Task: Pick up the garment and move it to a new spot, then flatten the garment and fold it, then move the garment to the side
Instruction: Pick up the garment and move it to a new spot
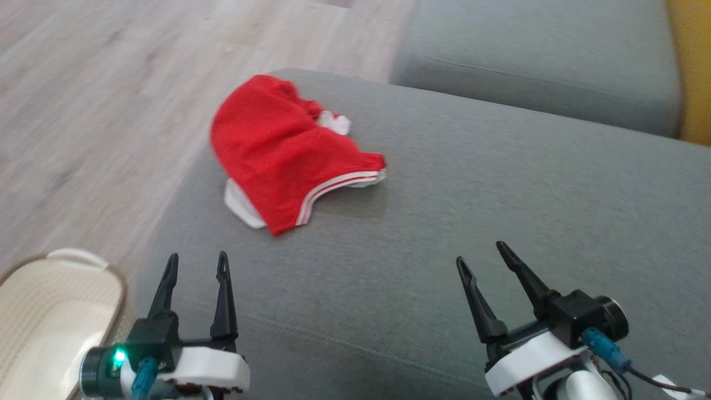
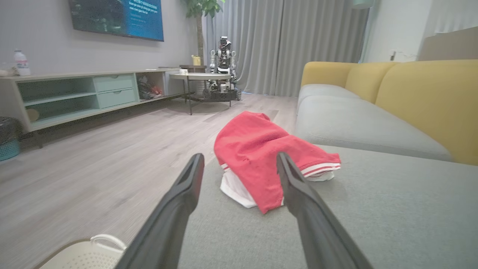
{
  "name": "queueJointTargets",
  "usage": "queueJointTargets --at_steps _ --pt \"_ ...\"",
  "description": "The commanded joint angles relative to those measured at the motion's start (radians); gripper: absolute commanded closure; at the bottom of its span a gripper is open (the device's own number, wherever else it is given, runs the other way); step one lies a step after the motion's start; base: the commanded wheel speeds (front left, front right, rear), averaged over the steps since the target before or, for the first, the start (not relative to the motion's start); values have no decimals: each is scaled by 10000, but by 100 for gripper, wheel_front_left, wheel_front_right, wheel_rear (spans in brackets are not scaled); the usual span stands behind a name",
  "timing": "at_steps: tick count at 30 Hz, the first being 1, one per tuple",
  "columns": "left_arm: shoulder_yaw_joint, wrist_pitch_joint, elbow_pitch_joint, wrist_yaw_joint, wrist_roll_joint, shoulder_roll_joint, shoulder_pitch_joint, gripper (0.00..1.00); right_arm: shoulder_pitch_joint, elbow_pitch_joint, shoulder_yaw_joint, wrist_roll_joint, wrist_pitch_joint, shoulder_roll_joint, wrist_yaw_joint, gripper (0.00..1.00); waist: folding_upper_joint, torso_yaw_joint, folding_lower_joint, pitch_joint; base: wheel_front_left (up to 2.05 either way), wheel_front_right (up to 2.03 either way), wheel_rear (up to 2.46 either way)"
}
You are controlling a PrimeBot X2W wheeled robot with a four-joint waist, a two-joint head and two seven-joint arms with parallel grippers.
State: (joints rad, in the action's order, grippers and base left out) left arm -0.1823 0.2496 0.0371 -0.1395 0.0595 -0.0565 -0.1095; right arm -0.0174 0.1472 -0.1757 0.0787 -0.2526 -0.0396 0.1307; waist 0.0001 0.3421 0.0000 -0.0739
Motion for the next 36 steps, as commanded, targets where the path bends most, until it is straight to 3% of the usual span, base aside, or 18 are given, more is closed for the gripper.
queueJointTargets --at_steps 1,9,14,17,23,28,36 --pt "324 122 -322 39 -112 57 323 0 204 -300 -300 -56 -91 -106 0 0 -1 563 0 -25 0 0 0" --pt "490 122 -823 405 -152 29 937 0 126 -335 -529 -72 -91 -106 0 0 -1 1048 0 294 0 0 0" --pt "870 122 -1301 861 -221 -303 2846 0 471 -364 -537 -472 -92 -106 0 0 -1 741 0 1253 0 0 0" --pt "1156 122 -845 1263 -189 -719 4411 0 880 -392 -535 -805 -92 -106 0 0 -1 381 0 2057 0 0 0" --pt "1649 -10 1928 1840 106 -1445 7944 0 1789 -537 -376 -1432 -92 -106 0 0 -1 -239 0 3785 0 0 0" --pt "1270 -1551 4960 2262 97 -1820 10566 0 2415 -615 -189 -1712 -92 -326 0 0 -1 -561 0 5021 0 0 0" --pt "1496 -2232 8023 2435 659 -1978 12848 0 3152 -680 -396 -1723 -92 -529 0 0 -1 -1011 0 6110 0 0 0"
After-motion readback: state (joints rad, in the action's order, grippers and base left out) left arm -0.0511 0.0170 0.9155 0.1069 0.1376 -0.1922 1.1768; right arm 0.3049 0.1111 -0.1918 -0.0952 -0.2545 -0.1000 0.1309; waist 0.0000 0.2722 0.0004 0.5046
